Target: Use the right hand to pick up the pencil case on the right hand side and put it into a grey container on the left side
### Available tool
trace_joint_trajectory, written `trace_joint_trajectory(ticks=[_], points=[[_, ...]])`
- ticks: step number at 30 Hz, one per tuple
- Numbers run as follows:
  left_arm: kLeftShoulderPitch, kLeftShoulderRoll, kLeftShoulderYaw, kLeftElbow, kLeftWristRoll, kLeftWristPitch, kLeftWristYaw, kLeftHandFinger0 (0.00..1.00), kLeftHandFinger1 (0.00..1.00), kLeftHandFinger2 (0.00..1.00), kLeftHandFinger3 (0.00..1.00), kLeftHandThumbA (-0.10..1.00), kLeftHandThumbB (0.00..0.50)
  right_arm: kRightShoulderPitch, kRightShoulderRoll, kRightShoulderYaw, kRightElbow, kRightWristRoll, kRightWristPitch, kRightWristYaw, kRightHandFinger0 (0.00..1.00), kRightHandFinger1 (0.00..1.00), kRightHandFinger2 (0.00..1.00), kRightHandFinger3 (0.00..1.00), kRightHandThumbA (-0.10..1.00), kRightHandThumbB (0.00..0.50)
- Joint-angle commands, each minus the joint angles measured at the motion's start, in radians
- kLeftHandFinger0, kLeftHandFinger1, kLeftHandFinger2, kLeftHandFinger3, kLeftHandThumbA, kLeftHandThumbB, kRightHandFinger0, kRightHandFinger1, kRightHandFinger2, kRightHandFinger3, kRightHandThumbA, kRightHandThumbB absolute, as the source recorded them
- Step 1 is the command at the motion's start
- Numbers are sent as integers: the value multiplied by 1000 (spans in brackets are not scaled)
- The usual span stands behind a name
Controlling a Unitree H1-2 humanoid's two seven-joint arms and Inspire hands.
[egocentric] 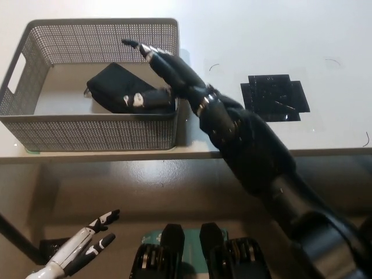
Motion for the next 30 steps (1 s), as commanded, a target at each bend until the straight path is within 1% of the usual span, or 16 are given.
trace_joint_trajectory(ticks=[1, 6, 7, 10, 13, 16, 17, 20, 21, 22, 24, 26, 27, 29, 30], points=[[18, 31, 9, 0, 33, -36, 15, 1000, 1000, 1000, 1000, 1000, 436, 82, -78, -165, -624, 307, 154, 145, 1000, 1000, 1000, 1000, 1000, 492], [34, 31, 10, 1, 30, -29, 13, 1000, 1000, 1000, 1000, 1000, 434, 163, -93, -216, -763, 421, 153, 135, 1000, 1000, 1000, 1000, 1000, 500], [36, 31, 8, 7, 33, -35, 14, 1000, 1000, 1000, 1000, 1000, 430, 183, -93, -232, -815, 481, 164, 136, 1000, 1000, 1000, 1000, 1000, 500], [45, 27, 5, 18, 36, -37, 16, 1000, 1000, 1000, 1000, 1000, 432, 207, -90, -255, -929, 558, 209, 124, 1000, 1000, 1000, 1000, 1000, 500], [55, 24, 7, 15, 49, -35, 29, 1000, 1000, 1000, 1000, 1000, 431, 216, -107, -255, -1028, 583, 235, 121, 1000, 1000, 1000, 1000, 1000, 500], [60, 20, 14, 22, 38, -30, 31, 1000, 1000, 1000, 1000, 1000, 432, 251, -134, -256, -1177, 586, 302, 117, 1000, 1000, 1000, 1000, 1000, 500], [65, 19, 15, 20, 38, -29, 33, 1000, 1000, 1000, 1000, 1000, 430, 272, -145, -252, -1205, 581, 307, 119, 1000, 1000, 1000, 1000, 1000, 500], [70, 20, 16, 16, 31, -17, 25, 1000, 1000, 1000, 1000, 1000, 417, 388, -193, -237, -1243, 534, 238, 118, 1000, 1000, 1000, 1000, 1000, 500], [71, 19, 16, 16, 30, -18, 24, 1000, 1000, 1000, 1000, 1000, 417, 393, -194, -236, -1243, 533, 237, 118, 1000, 1000, 1000, 1000, 1000, 500], [72, 20, 15, 13, 36, -12, 25, 1000, 1000, 1000, 1000, 1000, 426, 437, -204, -240, -1248, 546, 229, 115, 1000, 1000, 1000, 1000, 1000, 500], [81, 19, 12, 16, 45, -20, 30, 1000, 1000, 1000, 1000, 1000, 427, 513, -214, -248, -1263, 569, 235, 108, 1000, 1000, 1000, 1000, 1000, 500], [71, 18, 15, 28, 43, -22, 32, 1000, 1000, 1000, 1000, 1000, 436, 584, -243, -261, -1263, 578, 202, 102, 1000, 1000, 1000, 1000, 1000, 500], [64, 17, 17, 31, 42, -21, 33, 1000, 1000, 1000, 1000, 1000, 438, 588, -246, -264, -1261, 578, 199, 100, 1000, 1000, 1000, 1000, 1000, 500], [89, 18, 21, 21, 41, -17, 36, 1000, 1000, 1000, 1000, 1000, 429, 675, -260, -271, -1287, 584, 180, 86, 1000, 1000, 1000, 1000, 1000, 496], [91, 19, 23, 21, 40, -18, 37, 1000, 1000, 1000, 1000, 1000, 428, 674, -259, -268, -1288, 584, 183, 86, 1000, 1000, 1000, 1000, 1000, 497]])
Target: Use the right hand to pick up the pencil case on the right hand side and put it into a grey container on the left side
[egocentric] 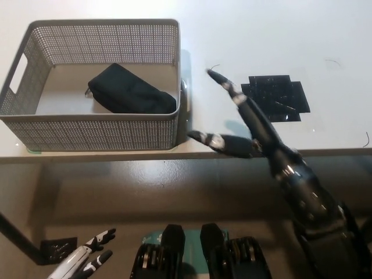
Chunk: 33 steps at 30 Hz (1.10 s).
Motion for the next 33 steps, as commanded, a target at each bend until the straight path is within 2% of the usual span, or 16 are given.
trace_joint_trajectory(ticks=[1, 3, 4, 7, 10, 12, 14, 16, 18, 20, 22, 24, 28, 30, 32, 33], points=[[34, 18, 25, -17, 22, -18, 40, 1000, 1000, 1000, 1000, 1000, 414, 192, -109, -160, -572, 399, 50, 31, 1000, 1000, 1000, 1000, 1000, 489], [23, 15, 28, -9, 20, -19, 43, 1000, 1000, 1000, 1000, 1000, 424, 227, -118, -167, -561, 412, 22, 28, 1000, 1000, 1000, 1000, 1000, 496], [18, 14, 31, -9, 19, -15, 45, 1000, 1000, 1000, 1000, 1000, 425, 246, -126, -169, -549, 418, -5, 30, 1000, 1000, 1000, 1000, 1000, 477], [37, 12, 35, -16, 11, -11, 45, 1000, 1000, 1000, 1000, 1000, 391, 327, -139, -174, -538, 424, -26, 32, 1000, 1000, 1000, 1000, 1000, 472], [27, 4, 41, 3, 11, -18, 58, 1000, 1000, 1000, 1000, 1000, 415, 374, -154, -182, -495, 441, -56, 47, 1000, 1000, 1000, 1000, 1000, 451], [26, 2, 44, 4, 11, -18, 61, 1000, 1000, 1000, 1000, 1000, 420, 407, -159, -185, -471, 448, -51, 59, 1000, 1000, 1000, 1000, 1000, 489], [12, 1, 49, 12, 2, -9, 57, 1000, 1000, 1000, 1000, 1000, 409, 426, -166, -186, -407, 439, -88, 69, 1000, 1000, 1000, 1000, 1000, 461], [21, 3, 52, 11, -1, -13, 55, 1000, 1000, 1000, 1000, 1000, 395, 460, -166, -185, -369, 431, -100, 76, 1000, 1000, 1000, 1000, 1000, 476], [28, 2, 57, 5, -7, -11, 52, 1000, 1000, 1000, 1000, 1000, 382, 492, -175, -182, -303, 416, -137, 92, 1000, 1000, 1000, 1000, 1000, 450], [27, 2, 61, -2, -6, -4, 49, 1000, 1000, 1000, 1000, 1000, 405, 509, -167, -184, -230, 382, -151, 81, 1000, 1000, 1000, 1000, 1000, 439], [26, -1, 67, -3, -7, 0, 46, 1000, 1000, 1000, 1000, 1000, 397, 511, -170, -183, -164, 388, -166, 93, 1000, 1000, 1000, 1000, 1000, 423], [18, -4, 72, 6, -2, -4, 48, 1000, 1000, 1000, 1000, 1000, 397, 502, -172, -182, -89, 381, -171, 103, 1000, 1000, 1000, 1000, 1000, 448], [17, -8, 83, 12, -4, -13, 43, 1000, 1000, 1000, 1000, 1000, 390, 479, -153, -186, 68, 418, -184, 129, 1000, 1000, 1000, 1000, 1000, 433], [13, -7, 85, 11, -8, -11, 39, 1000, 1000, 1000, 1000, 1000, 389, 465, -135, -191, 131, 475, -177, 163, 1000, 1000, 1000, 1000, 1000, 391], [8, -7, 86, 17, -1, -22, 45, 1000, 1000, 1000, 1000, 1000, 377, 453, -117, -193, 180, 493, -182, 178, 1000, 1000, 1000, 1000, 1000, 397], [7, -7, 86, 20, 0, -25, 46, 1000, 1000, 1000, 1000, 1000, 374, 450, -115, -195, 188, 497, -185, 182, 1000, 1000, 1000, 1000, 1000, 372]])
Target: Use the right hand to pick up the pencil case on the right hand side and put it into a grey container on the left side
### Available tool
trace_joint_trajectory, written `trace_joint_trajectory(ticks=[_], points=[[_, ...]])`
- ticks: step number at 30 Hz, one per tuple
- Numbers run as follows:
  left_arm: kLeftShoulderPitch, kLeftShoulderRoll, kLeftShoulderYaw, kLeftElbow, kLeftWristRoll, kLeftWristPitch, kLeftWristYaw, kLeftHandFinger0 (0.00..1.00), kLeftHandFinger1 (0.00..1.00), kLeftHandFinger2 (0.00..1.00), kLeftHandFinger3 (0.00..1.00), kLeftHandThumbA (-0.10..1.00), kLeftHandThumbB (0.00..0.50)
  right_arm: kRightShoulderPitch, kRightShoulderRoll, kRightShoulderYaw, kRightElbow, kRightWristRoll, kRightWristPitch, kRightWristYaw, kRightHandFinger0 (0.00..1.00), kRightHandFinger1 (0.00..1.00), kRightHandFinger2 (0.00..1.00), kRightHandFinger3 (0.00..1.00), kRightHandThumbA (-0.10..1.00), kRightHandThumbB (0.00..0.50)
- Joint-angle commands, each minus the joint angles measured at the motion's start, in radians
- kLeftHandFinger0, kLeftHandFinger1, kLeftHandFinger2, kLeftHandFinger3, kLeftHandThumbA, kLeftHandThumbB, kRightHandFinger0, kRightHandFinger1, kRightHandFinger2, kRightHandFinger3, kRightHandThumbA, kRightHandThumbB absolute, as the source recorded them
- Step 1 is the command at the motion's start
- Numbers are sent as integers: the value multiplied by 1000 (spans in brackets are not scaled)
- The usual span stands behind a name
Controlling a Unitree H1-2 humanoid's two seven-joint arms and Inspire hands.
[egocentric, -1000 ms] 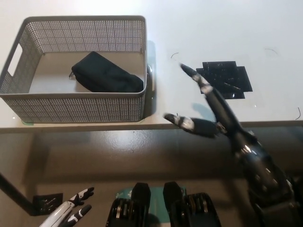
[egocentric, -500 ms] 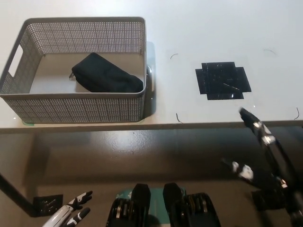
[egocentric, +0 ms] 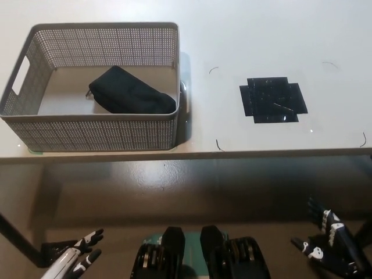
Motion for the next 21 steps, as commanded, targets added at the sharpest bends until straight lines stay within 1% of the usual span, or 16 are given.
trace_joint_trajectory(ticks=[1, 2, 3, 5, 7, 11, 12, 13, 15, 16, 21], points=[[-17, 7, 19, 2, -3, -22, 35, 1000, 1000, 1000, 1000, 1000, 380, -52, 31, -21, 80, 125, -57, 79, 1000, 1000, 1000, 1000, 1000, 402], [-18, 7, 21, 2, -4, -22, 36, 1000, 1000, 1000, 1000, 1000, 379, -58, 32, -22, 85, 126, -57, 83, 1000, 1000, 1000, 1000, 1000, 401], [-18, 7, 21, 0, -1, -17, 37, 1000, 1000, 1000, 1000, 1000, 381, -68, 38, -25, 114, 142, -61, 98, 1000, 1000, 1000, 1000, 1000, 378], [-19, 7, 24, 6, -4, -25, 37, 1000, 1000, 1000, 1000, 1000, 385, -87, 44, -28, 160, 142, -73, 109, 1000, 1000, 1000, 1000, 1000, 370], [-23, 10, 28, 5, -6, -26, 37, 1000, 1000, 1000, 1000, 1000, 381, -109, 49, -29, 204, 143, -81, 119, 1000, 1000, 1000, 1000, 1000, 346], [-32, 8, 28, 17, -9, -32, 31, 1000, 1000, 1000, 1000, 1000, 371, -118, 49, -26, 232, 125, -99, 120, 1000, 1000, 1000, 1000, 1000, 328], [-32, 6, 28, 16, -11, -22, 28, 1000, 1000, 1000, 1000, 1000, 383, -117, 51, -26, 234, 123, -100, 119, 1000, 1000, 1000, 1000, 1000, 329], [-31, 5, 29, 14, -12, -16, 27, 1000, 1000, 1000, 1000, 1000, 385, -119, 51, -26, 238, 122, -102, 120, 1000, 1000, 1000, 1000, 1000, 329], [-31, 5, 29, 11, -8, -12, 29, 1000, 1000, 1000, 1000, 1000, 375, -123, 50, -23, 247, 122, -105, 124, 1000, 1000, 1000, 1000, 1000, 326], [-36, 6, 30, 21, -8, -23, 32, 1000, 1000, 1000, 1000, 1000, 361, -128, 52, -24, 251, 125, -104, 126, 1000, 1000, 1000, 1000, 1000, 316], [-23, 8, 32, 14, -12, -24, 26, 1000, 1000, 1000, 1000, 1000, 354, -117, 54, -21, 249, 123, -93, 127, 1000, 1000, 1000, 1000, 1000, 305]])
